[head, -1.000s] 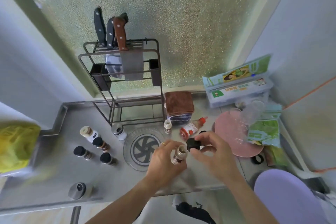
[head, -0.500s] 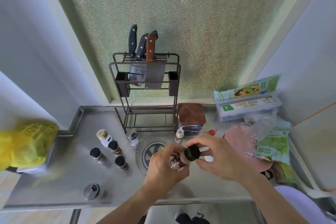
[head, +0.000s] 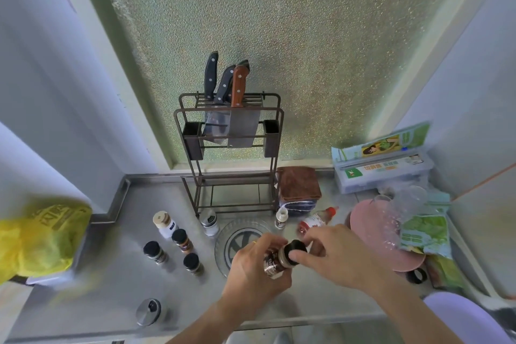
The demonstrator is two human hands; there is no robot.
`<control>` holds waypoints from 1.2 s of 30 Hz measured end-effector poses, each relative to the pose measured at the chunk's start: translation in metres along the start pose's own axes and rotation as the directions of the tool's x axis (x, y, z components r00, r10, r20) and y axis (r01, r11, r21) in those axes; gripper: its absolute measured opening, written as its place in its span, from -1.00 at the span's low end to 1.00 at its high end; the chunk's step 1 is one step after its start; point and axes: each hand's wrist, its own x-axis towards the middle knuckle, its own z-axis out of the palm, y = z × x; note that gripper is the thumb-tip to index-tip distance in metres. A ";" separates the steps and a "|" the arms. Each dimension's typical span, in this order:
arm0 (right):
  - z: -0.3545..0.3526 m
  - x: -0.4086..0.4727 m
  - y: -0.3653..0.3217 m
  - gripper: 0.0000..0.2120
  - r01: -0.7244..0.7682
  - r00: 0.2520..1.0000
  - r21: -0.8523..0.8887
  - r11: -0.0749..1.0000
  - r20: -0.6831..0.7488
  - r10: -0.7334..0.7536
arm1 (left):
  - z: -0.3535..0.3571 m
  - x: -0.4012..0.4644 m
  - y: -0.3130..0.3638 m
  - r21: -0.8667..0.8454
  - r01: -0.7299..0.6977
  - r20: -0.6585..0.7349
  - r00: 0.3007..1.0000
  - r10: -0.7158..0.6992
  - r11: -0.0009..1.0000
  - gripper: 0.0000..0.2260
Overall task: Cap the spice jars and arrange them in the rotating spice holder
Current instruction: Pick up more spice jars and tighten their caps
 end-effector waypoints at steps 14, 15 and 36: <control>-0.004 -0.010 -0.011 -0.64 -0.035 0.994 0.007 0.999 0.107 0.034 | -0.005 -0.005 0.004 -0.008 -0.060 0.034 0.998 0.060 0.998 -0.68; -0.004 -0.010 -0.012 -0.57 -0.054 0.996 -0.049 0.997 0.074 0.058 | -0.005 -0.006 0.004 -0.005 -0.063 0.040 0.997 0.063 0.998 -0.67; 0.002 -0.012 -0.013 -0.58 -0.059 0.988 0.072 0.996 0.149 0.048 | -0.007 -0.013 0.002 -0.010 -0.028 0.054 0.998 0.029 1.000 -0.67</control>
